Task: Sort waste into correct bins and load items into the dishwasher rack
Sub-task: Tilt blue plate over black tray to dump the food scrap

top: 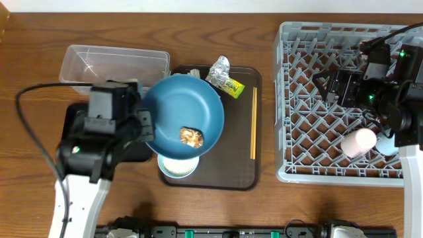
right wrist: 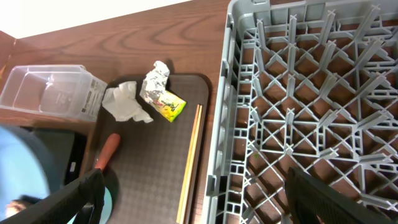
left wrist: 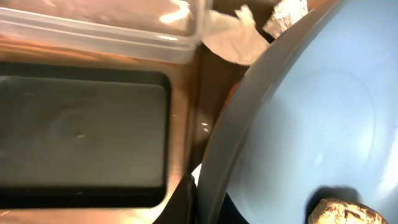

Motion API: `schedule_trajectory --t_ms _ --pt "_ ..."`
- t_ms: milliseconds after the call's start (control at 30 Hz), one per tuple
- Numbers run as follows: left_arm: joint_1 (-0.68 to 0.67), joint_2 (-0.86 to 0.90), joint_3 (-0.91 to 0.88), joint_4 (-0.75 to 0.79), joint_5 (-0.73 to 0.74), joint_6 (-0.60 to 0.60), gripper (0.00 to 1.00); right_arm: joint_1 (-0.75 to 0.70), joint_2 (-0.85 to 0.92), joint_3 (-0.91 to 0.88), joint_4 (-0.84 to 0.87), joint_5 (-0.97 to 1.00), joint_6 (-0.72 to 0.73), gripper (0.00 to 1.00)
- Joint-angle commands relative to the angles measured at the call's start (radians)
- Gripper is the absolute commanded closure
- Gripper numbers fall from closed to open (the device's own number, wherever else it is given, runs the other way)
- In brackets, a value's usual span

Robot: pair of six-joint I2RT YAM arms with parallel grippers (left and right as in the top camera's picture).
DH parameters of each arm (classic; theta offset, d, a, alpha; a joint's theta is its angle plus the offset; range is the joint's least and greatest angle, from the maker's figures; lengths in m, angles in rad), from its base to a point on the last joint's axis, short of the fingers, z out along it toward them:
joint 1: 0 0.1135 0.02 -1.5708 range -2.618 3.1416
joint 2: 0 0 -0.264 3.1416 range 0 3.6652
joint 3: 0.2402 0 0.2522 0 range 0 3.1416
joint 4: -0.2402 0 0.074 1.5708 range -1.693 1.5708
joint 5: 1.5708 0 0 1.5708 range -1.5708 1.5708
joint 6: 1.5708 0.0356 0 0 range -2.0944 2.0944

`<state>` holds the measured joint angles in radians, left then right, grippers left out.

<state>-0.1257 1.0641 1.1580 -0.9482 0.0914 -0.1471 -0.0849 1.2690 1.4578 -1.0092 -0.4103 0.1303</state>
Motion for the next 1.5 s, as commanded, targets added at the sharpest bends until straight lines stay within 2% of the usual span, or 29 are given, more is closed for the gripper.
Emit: schedule_trajectory --t_ms 0,467,867,1233,1367,1467 --pt "0.023 -0.033 0.070 -0.031 -0.065 0.031 0.94 0.005 0.001 0.008 0.001 0.003 0.015 0.15" --pt "0.025 -0.033 0.090 -0.187 -0.222 0.042 0.94 0.005 0.001 0.008 0.000 0.003 0.015 0.15" --pt "0.025 -0.031 0.090 -0.226 -0.473 0.031 0.94 0.005 0.001 0.008 0.002 0.003 0.014 0.14" --pt "0.025 0.056 0.090 -0.320 -0.730 -0.180 0.94 0.005 0.001 0.008 0.005 0.003 0.015 0.14" --pt "0.024 0.140 0.090 -0.320 -0.922 -0.330 0.94 0.005 0.001 0.008 0.006 0.003 0.015 0.14" --pt "0.024 0.216 0.090 -0.320 -1.007 -0.381 0.94 0.005 0.001 0.008 0.006 0.003 0.014 0.14"
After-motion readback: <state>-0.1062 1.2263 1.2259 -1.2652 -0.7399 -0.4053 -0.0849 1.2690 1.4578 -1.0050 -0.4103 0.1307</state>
